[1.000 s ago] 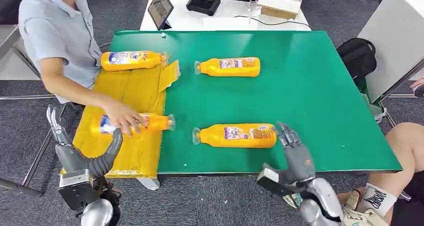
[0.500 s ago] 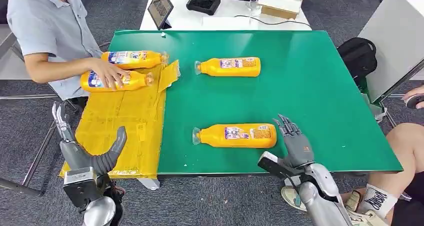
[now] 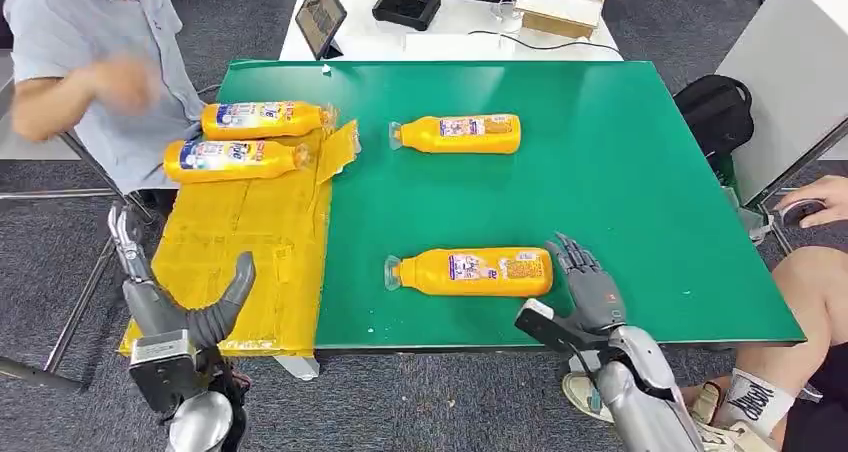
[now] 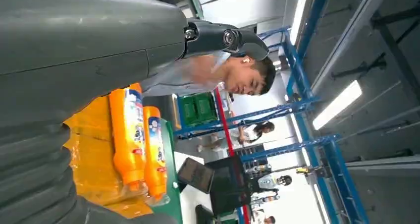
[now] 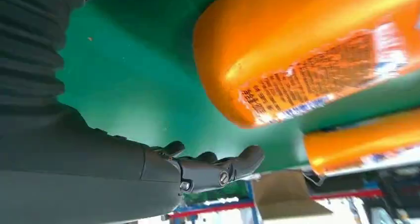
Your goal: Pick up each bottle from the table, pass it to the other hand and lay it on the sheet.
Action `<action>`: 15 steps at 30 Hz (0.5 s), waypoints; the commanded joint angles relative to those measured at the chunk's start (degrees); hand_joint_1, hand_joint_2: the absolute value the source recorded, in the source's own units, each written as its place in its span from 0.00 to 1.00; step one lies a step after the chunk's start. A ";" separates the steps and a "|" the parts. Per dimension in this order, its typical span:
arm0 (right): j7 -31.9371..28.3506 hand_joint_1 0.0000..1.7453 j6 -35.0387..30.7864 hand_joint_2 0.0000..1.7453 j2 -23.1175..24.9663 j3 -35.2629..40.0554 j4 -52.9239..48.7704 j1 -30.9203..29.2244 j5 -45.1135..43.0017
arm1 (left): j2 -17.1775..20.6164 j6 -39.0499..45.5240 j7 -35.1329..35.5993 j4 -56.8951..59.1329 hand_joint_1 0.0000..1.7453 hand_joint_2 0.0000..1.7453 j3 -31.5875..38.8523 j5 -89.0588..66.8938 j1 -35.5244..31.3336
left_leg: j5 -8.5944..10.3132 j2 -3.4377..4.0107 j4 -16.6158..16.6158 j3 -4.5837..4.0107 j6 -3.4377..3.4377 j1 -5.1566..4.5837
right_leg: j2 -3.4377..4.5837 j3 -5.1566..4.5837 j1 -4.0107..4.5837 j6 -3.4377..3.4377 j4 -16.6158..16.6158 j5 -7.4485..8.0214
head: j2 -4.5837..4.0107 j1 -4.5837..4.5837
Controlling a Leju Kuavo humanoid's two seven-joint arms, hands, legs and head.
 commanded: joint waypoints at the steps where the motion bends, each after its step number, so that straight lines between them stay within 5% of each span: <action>1: 1.39 0.00 -4.74 1.00 2.62 1.88 20.69 -13.15 3.23 | 0.86 -1.59 1.23 6.78 0.00 1.00 -1.88 0.17 -4.60 | -0.05 0.20 -0.05 0.26 0.03 0.04 | 0.13 0.22 0.08 -0.19 -0.08 0.02 | 0.00 0.00; 6: 4.17 0.00 -5.94 1.00 8.52 4.41 32.23 -22.10 6.64 | 1.01 -6.97 2.76 10.33 0.00 1.00 -2.81 6.08 -10.73 | -0.02 0.36 -0.01 0.19 0.01 0.03 | 0.30 0.08 0.06 -0.16 0.02 0.08 | 0.00 0.00; 15: 2.55 0.00 -6.35 1.00 10.07 5.79 36.26 -25.44 7.52 | 0.63 -7.34 2.78 12.70 0.00 1.00 -4.02 5.90 -11.30 | -0.02 0.07 0.01 0.32 0.06 0.05 | 0.02 0.28 0.10 -0.18 0.02 -0.04 | 0.00 0.02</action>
